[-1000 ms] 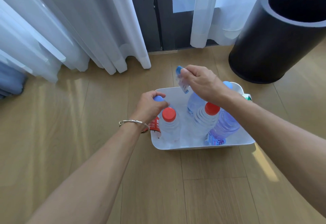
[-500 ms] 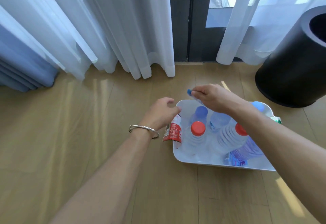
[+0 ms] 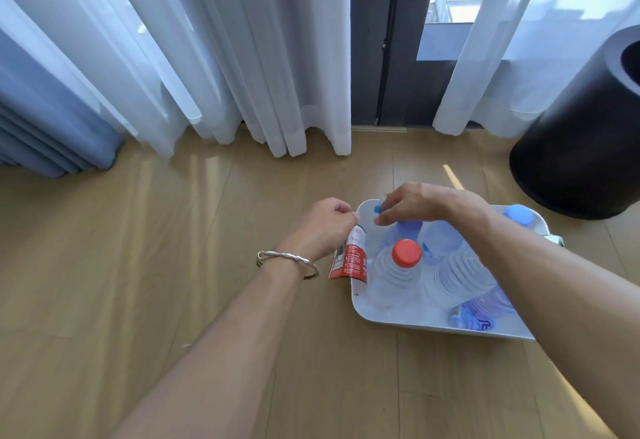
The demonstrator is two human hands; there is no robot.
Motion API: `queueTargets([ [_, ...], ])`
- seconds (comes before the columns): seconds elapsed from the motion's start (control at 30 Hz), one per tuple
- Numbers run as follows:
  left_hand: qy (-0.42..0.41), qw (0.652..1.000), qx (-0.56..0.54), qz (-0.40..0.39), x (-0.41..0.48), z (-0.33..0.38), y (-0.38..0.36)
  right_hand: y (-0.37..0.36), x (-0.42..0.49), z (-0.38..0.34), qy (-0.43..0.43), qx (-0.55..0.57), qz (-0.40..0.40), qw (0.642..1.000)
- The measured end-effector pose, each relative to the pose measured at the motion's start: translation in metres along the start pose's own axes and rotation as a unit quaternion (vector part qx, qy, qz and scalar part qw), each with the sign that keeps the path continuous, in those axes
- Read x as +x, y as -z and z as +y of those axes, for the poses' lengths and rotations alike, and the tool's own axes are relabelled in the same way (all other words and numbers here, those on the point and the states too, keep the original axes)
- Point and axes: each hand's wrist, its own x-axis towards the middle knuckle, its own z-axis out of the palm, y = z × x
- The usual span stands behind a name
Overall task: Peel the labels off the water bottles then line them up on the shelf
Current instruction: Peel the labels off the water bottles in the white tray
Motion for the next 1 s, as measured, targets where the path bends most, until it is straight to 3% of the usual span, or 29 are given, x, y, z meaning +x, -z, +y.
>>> queueTargets([
  [0.07, -0.006, 1.000, 0.005, -0.002, -0.001, 0.001, -0.001, 0.002, -0.007, -0.001, 0.003, -0.004, 0.037, 0.999],
  [0.17, -0.013, 1.000, 0.016, 0.005, 0.000, 0.004, -0.007, 0.011, -0.025, 0.008, -0.014, 0.003, 0.172, 0.985],
  [0.23, -0.021, 0.999, 0.021, 0.014, 0.000, 0.009, -0.014, 0.014, -0.037, 0.022, -0.043, -0.022, 0.218, 0.975],
  [0.33, -0.056, 0.997, 0.006, 0.045, 0.000, 0.021, -0.024, 0.006, -0.055, 0.043, -0.095, -0.076, 0.198, 0.973],
  [0.43, -0.109, 0.991, -0.002, 0.081, -0.003, 0.041, -0.034, -0.001, -0.067, 0.054, -0.107, -0.044, 0.185, 0.976],
  [0.67, -0.188, 0.980, 0.022, 0.067, -0.017, 0.073, -0.051, 0.012, -0.081, 0.058, -0.052, 0.001, 0.267, 0.962],
  [0.83, -0.227, 0.969, -0.093, 0.014, -0.025, 0.099, -0.050, 0.046, -0.114, 0.041, 0.056, 0.080, 0.403, 0.910],
  [1.0, -0.266, 0.948, -0.171, 0.020, -0.034, 0.121, -0.045, 0.059, -0.139, 0.019, 0.166, 0.237, 0.504, 0.814],
])
